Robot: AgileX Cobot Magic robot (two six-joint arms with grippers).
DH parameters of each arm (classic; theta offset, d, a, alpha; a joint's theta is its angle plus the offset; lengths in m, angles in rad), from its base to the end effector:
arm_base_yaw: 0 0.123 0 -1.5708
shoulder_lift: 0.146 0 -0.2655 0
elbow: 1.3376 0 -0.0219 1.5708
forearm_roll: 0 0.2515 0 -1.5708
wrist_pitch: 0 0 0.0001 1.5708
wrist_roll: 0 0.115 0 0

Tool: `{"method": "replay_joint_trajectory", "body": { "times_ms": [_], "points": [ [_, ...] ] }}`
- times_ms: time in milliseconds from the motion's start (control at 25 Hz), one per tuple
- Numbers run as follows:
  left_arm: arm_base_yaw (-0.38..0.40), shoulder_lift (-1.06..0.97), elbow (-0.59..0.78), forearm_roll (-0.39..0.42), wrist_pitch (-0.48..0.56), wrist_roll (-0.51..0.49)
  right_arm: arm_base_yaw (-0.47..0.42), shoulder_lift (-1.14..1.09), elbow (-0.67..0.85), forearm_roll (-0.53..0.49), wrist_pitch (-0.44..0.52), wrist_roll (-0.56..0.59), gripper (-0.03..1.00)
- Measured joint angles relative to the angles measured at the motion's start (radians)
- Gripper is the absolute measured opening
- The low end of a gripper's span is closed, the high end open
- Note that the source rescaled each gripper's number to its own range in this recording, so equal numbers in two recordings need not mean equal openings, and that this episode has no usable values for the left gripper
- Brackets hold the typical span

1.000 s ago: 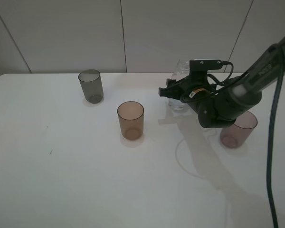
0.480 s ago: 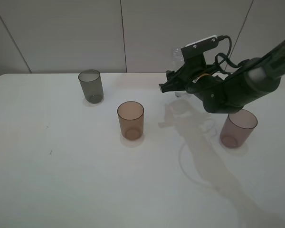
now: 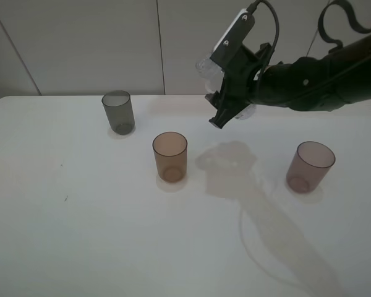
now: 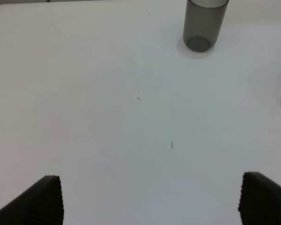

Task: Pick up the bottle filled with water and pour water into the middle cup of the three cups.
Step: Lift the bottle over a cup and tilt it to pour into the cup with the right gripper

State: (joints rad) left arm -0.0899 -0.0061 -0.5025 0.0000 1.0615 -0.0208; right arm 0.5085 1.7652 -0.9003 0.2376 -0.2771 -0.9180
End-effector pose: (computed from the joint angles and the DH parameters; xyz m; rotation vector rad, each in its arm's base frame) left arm 0.0355 -0.0032 0.2676 0.0704 2.0360 -0.0695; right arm 0.3385 0.1802 0.1565 -1.1410 1.7420 -0.1772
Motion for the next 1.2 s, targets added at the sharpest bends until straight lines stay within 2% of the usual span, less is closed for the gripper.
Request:
{"method": "replay_joint_trajectory", "body": {
  "times_ms": [120,280,440,760,1200],
  "points": [
    [0.000,0.000,0.000,0.000,0.000,0.000,0.049,-0.031,0.028,0.018,-0.040,-0.146,0.02],
    [0.000,0.000,0.000,0.000,0.000,0.000,0.095,-0.038,0.082,0.133,-0.088,-0.352,0.02],
    [0.000,0.000,0.000,0.000,0.000,0.000,0.108,-0.038,0.118,0.208,-0.120,-0.474,0.02],
    [0.000,0.000,0.000,0.000,0.000,0.000,0.166,-0.039,0.144,0.206,-0.217,-0.535,0.02],
    [0.000,0.000,0.000,0.000,0.000,0.000,0.167,0.043,0.144,0.202,-0.309,-0.601,0.02]
  ]
}}
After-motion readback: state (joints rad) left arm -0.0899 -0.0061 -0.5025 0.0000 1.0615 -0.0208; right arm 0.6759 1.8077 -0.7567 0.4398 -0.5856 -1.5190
